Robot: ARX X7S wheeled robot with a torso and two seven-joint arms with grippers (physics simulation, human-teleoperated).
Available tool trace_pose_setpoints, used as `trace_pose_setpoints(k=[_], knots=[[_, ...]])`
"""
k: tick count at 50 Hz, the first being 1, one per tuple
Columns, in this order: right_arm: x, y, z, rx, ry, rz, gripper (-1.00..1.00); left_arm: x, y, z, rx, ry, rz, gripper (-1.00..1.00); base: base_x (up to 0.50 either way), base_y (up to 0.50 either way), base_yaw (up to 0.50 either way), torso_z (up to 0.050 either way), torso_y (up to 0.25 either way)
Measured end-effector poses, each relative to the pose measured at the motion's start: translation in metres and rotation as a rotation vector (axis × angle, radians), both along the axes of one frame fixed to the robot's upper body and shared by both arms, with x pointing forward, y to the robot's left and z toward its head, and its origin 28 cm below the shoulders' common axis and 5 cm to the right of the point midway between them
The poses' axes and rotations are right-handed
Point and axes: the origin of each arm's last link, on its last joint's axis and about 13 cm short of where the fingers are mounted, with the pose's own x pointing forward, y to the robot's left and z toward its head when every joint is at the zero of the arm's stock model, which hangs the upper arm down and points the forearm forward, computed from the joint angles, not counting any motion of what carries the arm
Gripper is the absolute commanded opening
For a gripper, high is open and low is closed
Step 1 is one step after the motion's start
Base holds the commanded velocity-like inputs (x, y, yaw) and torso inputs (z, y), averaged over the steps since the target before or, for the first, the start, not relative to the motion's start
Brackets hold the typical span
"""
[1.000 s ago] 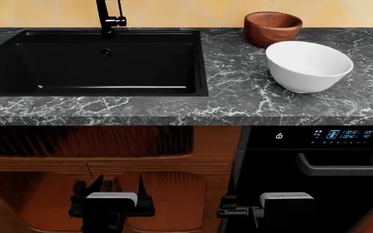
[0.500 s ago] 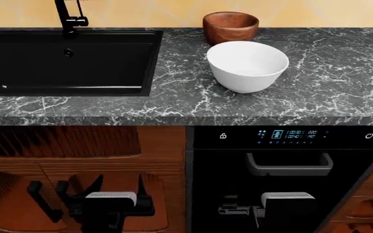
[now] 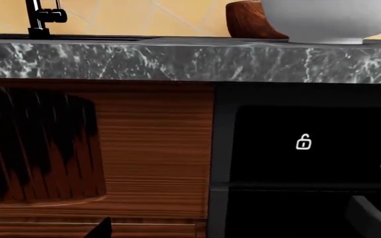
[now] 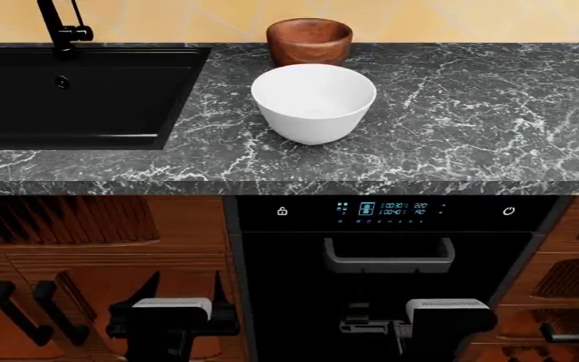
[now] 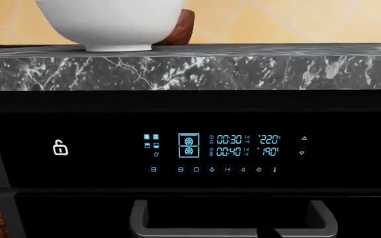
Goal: Stack the bowls in the sink.
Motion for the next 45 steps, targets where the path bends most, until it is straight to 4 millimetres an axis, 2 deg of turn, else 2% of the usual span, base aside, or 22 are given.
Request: trace_pose_setpoints(k=[16,23,30,36,45], knots=[[-0.001,0.001,0.002,0.000,-0.006,-0.005,1.00,0.000,0.001,0.001,0.000,0.001,0.005,1.00,0.00,0.00,0.00,0.000,0.000],[-0.003,-0.002,0.021,0.006,-0.045,-0.025,1.00,-0.001,0.004,0.012,0.003,-0.016,0.009,1.00,0.00,0.00,0.00,0.000,0.000],[-0.011,-0.012,0.063,-0.014,-0.110,-0.051,1.00,-0.005,0.015,0.045,0.019,-0.057,0.022,1.00,0.00,0.00,0.00,0.000,0.000],[-0.020,-0.022,0.103,-0.042,-0.158,-0.077,1.00,-0.014,0.035,0.082,-0.024,-0.081,0.065,1.00,0.00,0.00,0.00,0.000,0.000],[-0.021,-0.033,0.168,-0.015,-0.196,-0.130,1.00,-0.016,0.080,0.163,-0.146,-0.112,0.155,1.00,0.00,0.00,0.00,0.000,0.000]])
